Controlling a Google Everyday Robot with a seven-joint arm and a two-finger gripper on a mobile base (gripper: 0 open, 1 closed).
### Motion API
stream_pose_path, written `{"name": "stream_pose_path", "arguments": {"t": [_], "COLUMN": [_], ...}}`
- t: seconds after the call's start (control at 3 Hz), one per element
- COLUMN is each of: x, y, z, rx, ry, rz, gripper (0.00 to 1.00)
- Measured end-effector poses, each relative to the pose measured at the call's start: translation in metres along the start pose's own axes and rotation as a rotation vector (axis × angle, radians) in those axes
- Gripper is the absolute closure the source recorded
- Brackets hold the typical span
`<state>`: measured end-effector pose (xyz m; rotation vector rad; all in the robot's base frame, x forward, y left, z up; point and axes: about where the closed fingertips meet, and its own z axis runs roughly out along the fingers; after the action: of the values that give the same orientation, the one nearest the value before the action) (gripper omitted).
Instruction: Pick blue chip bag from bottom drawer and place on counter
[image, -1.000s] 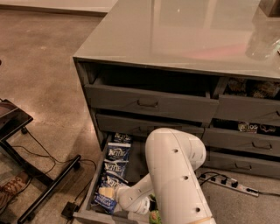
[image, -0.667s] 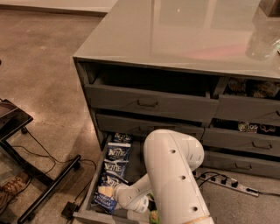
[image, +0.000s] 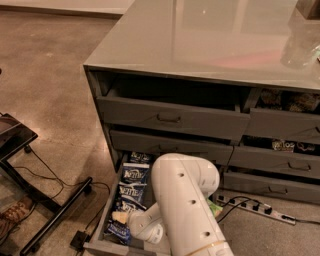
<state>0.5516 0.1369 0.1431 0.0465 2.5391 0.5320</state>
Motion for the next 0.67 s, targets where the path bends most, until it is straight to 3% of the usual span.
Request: {"name": "stream_pose_path", "arguments": {"t": [0.33, 0.67], "x": [0.0038, 0.0070], "y": [-0.0074, -0.0112], "z": [0.0140, 0.0225], "rx": [0.050, 0.090], "ry": [-0.009, -0.013], "rz": [0.006, -0.001], "gripper": [0.00, 0.15]}}
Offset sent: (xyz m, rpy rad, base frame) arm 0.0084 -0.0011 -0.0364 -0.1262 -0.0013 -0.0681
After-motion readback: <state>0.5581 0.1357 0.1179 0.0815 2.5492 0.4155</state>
